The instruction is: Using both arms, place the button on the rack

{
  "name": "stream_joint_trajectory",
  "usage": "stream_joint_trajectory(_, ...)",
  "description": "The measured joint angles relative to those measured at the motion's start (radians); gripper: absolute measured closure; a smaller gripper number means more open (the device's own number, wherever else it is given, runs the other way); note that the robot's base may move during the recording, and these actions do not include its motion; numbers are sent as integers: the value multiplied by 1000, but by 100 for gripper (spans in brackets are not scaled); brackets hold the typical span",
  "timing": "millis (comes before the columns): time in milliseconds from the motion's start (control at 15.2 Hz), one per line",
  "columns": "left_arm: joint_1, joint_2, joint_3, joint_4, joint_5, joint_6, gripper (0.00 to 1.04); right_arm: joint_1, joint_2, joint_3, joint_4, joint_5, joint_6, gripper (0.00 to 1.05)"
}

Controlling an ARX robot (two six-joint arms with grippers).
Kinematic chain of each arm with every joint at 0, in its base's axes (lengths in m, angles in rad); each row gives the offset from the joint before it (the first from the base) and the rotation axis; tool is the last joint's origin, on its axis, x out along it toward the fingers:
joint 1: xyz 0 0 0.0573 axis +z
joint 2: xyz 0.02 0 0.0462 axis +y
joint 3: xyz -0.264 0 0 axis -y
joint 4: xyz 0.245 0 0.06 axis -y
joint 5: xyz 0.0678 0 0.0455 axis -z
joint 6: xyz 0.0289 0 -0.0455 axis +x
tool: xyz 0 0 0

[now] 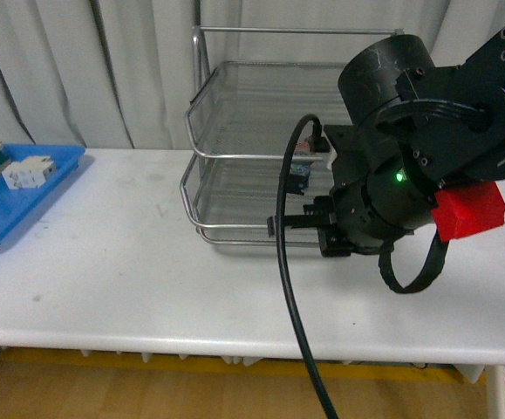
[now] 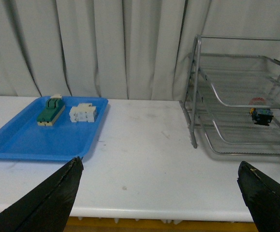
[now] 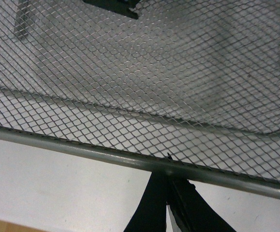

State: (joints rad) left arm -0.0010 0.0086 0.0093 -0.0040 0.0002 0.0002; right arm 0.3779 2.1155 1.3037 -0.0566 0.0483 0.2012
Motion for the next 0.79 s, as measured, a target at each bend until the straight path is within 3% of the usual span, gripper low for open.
stream_joint_trajectory(592, 0, 0, 0, 1, 0, 0, 7, -77, 102, 197, -75, 24, -34, 103)
stream_joint_trajectory(724, 0, 0, 0, 0, 0, 0, 7, -74, 45, 116, -47, -6, -11, 103)
stream_joint_trajectory(790, 0, 0, 0, 0, 0, 0, 7, -64, -82, -23, 19, -80, 19, 103)
